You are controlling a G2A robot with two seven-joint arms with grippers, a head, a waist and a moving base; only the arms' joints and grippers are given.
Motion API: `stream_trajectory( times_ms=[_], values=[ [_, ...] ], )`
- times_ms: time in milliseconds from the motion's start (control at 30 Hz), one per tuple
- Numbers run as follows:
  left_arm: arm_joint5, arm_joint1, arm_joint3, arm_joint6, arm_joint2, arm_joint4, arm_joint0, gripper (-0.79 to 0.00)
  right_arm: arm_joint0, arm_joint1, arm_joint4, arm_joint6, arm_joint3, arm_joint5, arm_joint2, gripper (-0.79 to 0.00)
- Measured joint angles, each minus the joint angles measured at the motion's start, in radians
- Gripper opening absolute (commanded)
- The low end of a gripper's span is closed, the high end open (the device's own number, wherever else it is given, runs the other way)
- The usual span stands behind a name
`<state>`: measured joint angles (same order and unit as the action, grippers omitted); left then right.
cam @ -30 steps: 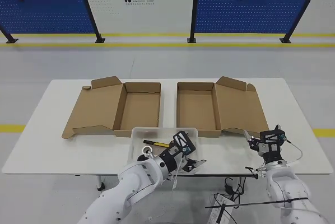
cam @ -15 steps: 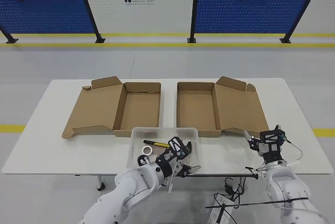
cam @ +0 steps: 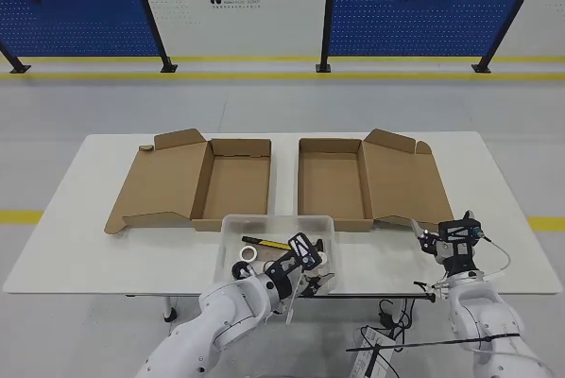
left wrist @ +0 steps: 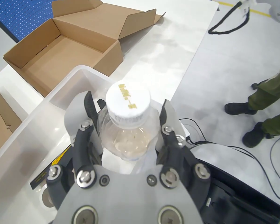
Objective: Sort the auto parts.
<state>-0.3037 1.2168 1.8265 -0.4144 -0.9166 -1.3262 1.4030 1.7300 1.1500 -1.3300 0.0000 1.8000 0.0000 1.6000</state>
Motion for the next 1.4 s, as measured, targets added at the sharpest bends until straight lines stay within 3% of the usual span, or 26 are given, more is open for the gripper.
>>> stream_trajectory(
  times_ms=[600, 967, 1400],
  values=[
    [-0.002, -0.002, 0.055, 0.027, -0.022, 0.011, 0.008, -0.785, 0.000, 0.000, 0.000, 0.000, 0.000, 0.000, 0.000, 0.000],
    [-0.011, -0.010, 0.231, 0.001, -0.078, 0.078, 0.028, -0.785, 0.000, 0.000, 0.000, 0.000, 0.000, 0.000, 0.000, 0.000],
    [-0.074, -0.025, 0.459, -0.102, -0.122, 0.214, 0.088, -0.785, 0.000, 0.000, 0.000, 0.000, 0.000, 0.000, 0.000, 0.000]
  ],
)
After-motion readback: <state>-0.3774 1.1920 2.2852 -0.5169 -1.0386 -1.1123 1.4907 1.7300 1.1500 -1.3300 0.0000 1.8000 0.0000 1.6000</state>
